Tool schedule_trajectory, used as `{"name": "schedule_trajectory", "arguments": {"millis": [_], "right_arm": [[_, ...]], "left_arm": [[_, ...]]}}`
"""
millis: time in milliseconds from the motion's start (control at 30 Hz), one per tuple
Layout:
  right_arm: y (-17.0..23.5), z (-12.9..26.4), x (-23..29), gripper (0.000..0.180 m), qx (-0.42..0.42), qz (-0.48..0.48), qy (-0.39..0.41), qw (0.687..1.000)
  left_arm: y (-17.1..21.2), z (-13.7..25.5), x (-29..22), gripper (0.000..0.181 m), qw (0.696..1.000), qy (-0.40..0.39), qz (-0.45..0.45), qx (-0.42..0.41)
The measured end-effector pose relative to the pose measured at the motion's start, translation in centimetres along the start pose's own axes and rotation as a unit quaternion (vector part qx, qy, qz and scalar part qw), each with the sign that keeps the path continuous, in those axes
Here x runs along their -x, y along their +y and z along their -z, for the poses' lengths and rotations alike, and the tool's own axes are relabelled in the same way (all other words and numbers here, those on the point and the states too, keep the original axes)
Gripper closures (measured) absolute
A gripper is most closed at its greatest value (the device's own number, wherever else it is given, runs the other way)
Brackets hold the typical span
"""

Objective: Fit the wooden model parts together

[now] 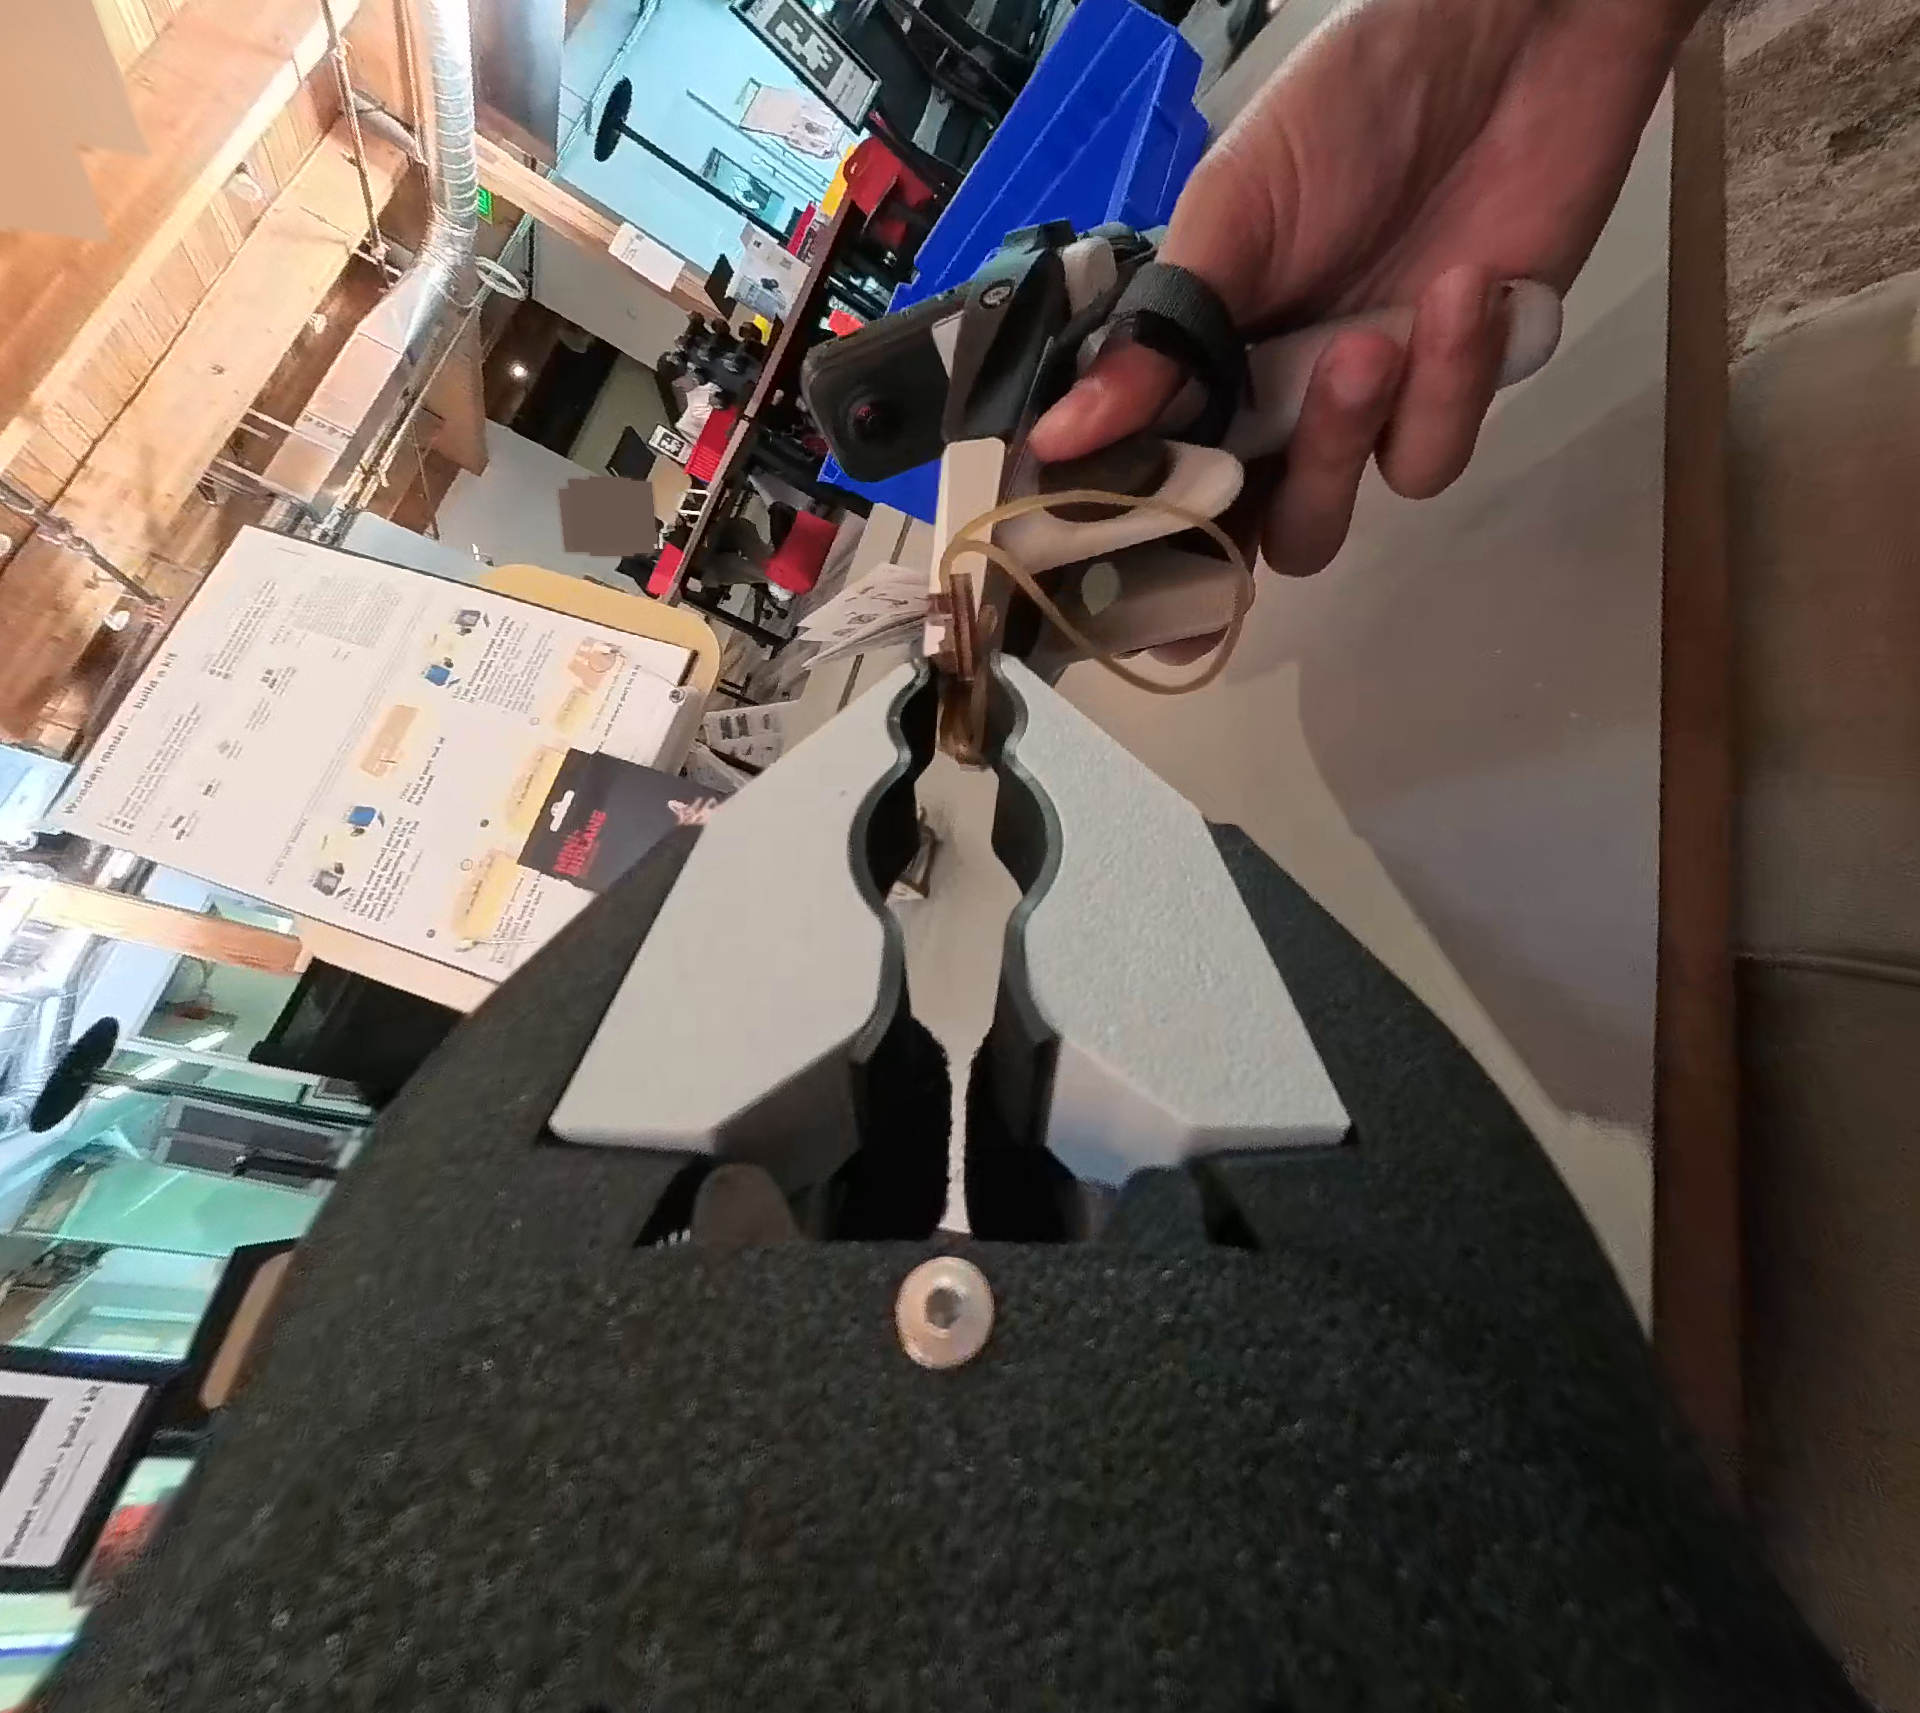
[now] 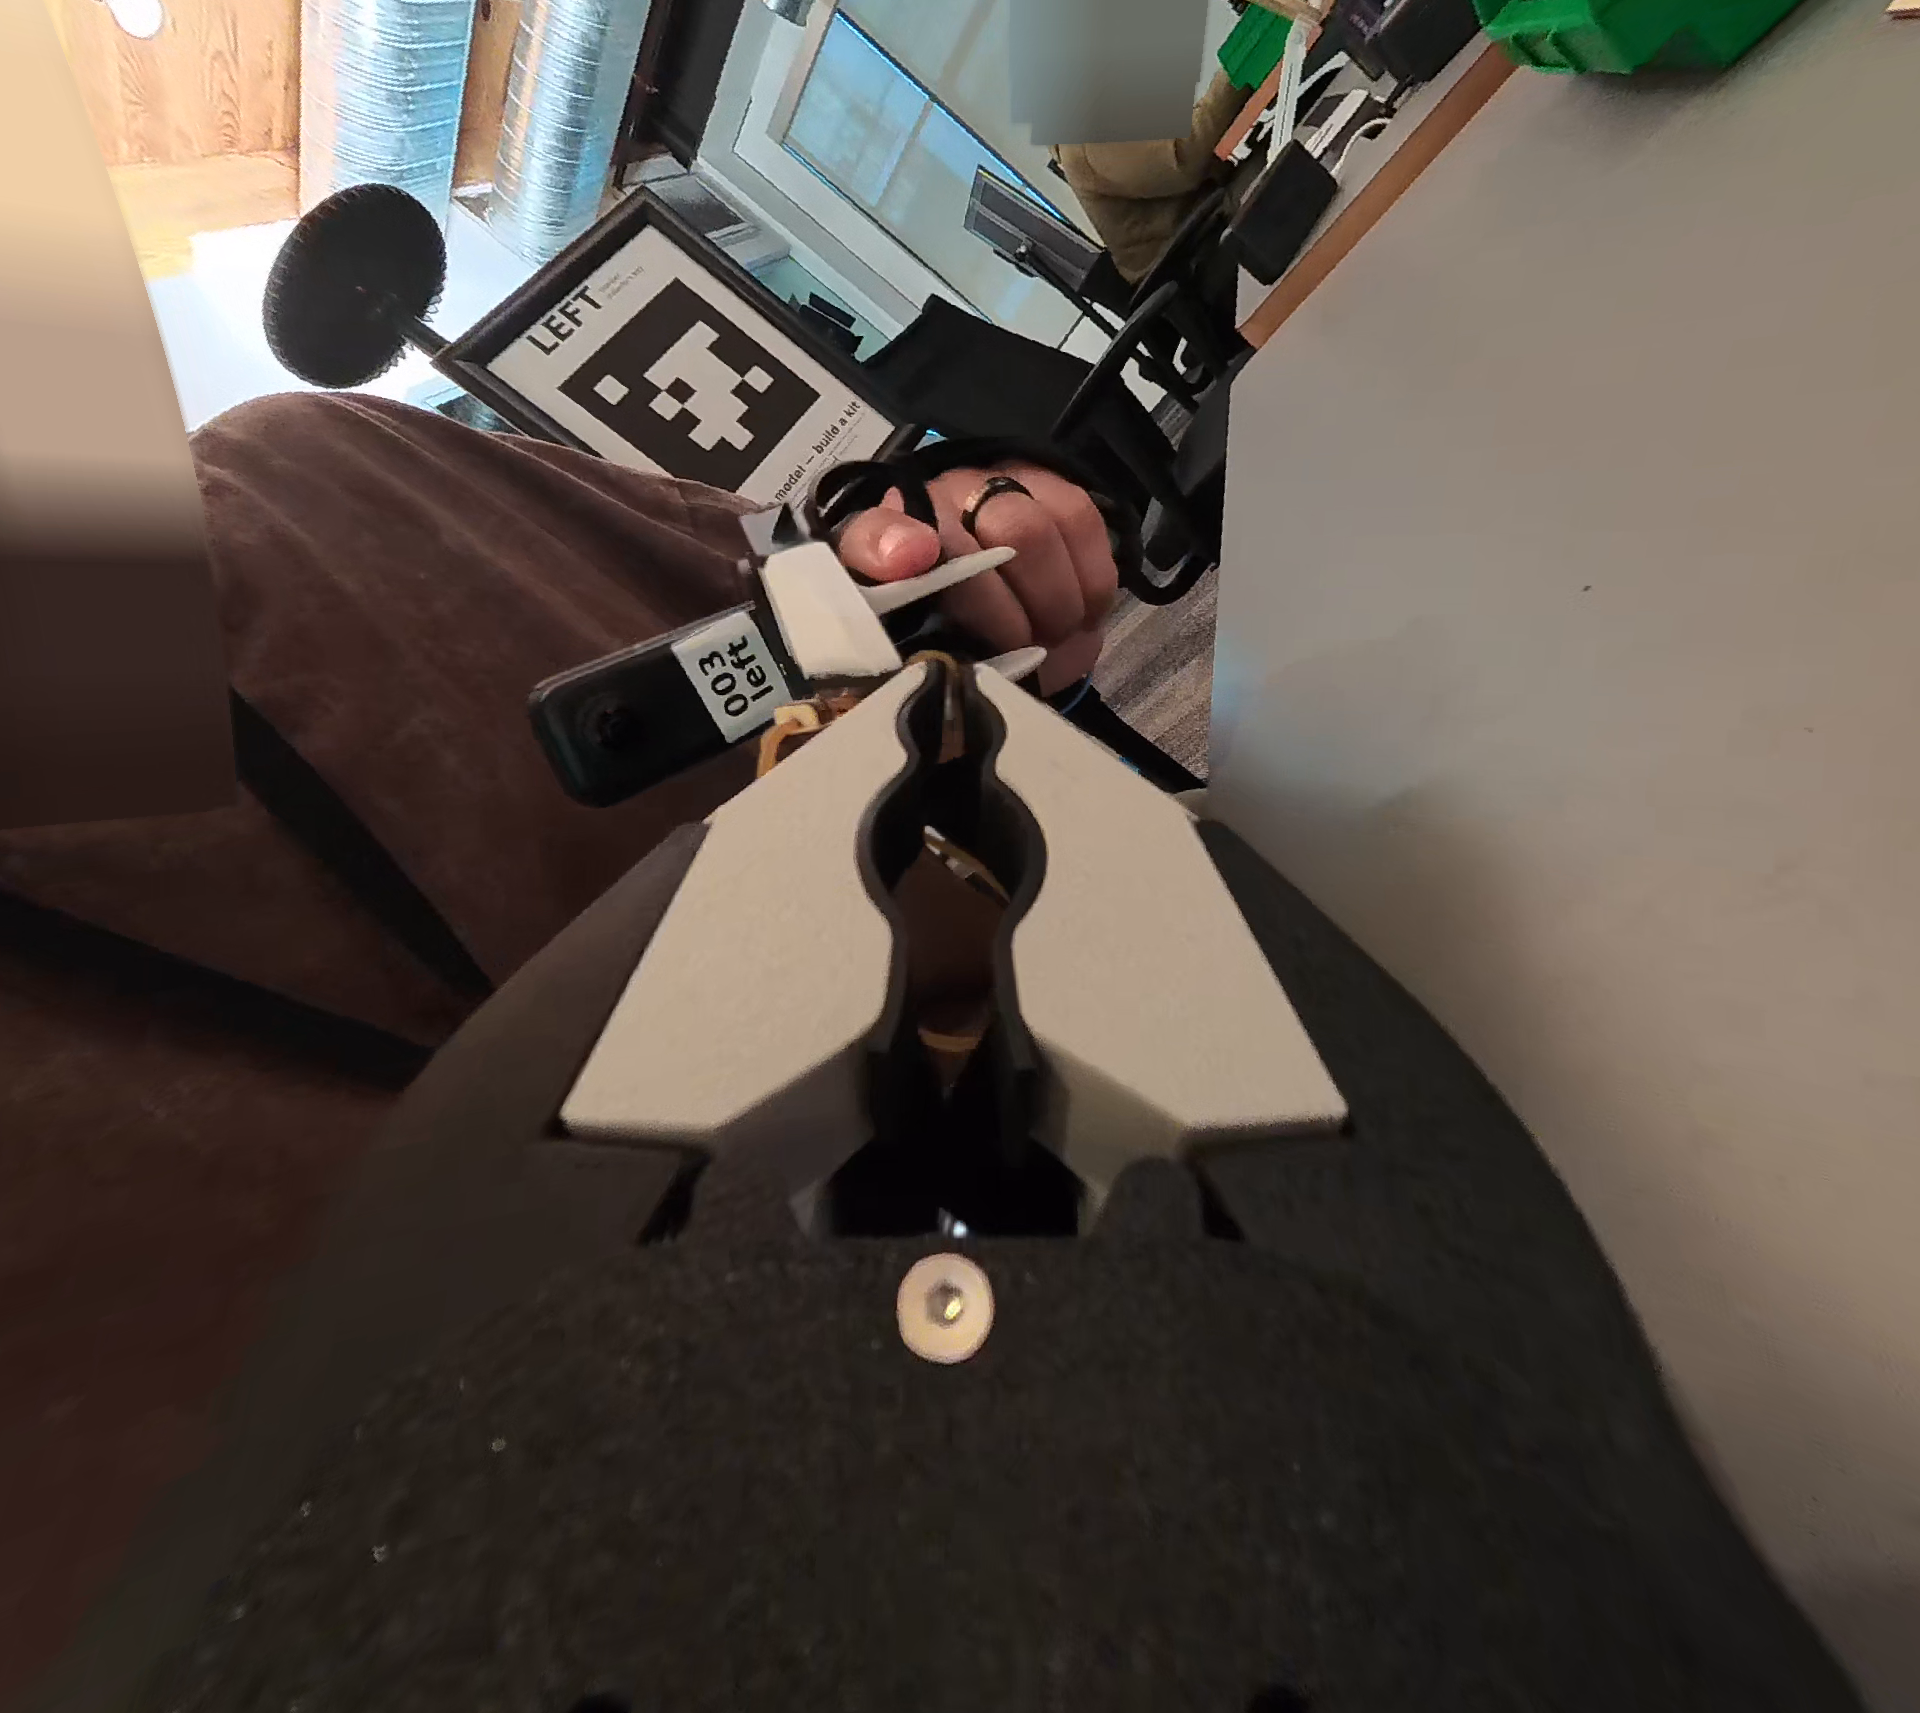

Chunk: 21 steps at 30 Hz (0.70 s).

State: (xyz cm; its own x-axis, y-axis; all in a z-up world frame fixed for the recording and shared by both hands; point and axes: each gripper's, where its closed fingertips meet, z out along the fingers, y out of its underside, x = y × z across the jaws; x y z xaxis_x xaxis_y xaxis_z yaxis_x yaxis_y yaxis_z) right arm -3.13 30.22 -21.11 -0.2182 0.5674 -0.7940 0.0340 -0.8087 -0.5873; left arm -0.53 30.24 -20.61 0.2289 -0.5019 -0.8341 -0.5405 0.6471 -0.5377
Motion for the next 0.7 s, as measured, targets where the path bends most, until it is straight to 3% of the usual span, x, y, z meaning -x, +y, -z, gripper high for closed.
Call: {"name": "schedule_trajectory", "arguments": {"millis": [33,200,400,500,700], "right_arm": [[0.1,0.0,-0.2,0.176,0.002,0.002,0.007,1.0],[0.3,0.5,-1.3,0.16,0.013,0.005,0.046,0.999],[-2.6,4.2,-1.1,0.166,-0.063,0.0,0.062,0.996],[-1.8,4.6,-0.5,0.169,-0.007,0.066,0.127,0.99],[0.6,2.7,0.1,0.167,0.109,0.198,0.233,0.946]], "left_arm": [[0.1,0.0,-0.1,0.176,1.0,-0.001,-0.007,0.003],[0.1,0.0,-0.5,0.176,0.999,-0.002,-0.041,0.009],[0.7,0.3,0.0,0.176,0.998,-0.015,-0.061,0.021],[1.3,0.2,-0.3,0.177,0.993,-0.02,-0.109,0.036],[1.7,0.1,-1.3,0.177,0.984,-0.016,-0.17,0.052]]}}
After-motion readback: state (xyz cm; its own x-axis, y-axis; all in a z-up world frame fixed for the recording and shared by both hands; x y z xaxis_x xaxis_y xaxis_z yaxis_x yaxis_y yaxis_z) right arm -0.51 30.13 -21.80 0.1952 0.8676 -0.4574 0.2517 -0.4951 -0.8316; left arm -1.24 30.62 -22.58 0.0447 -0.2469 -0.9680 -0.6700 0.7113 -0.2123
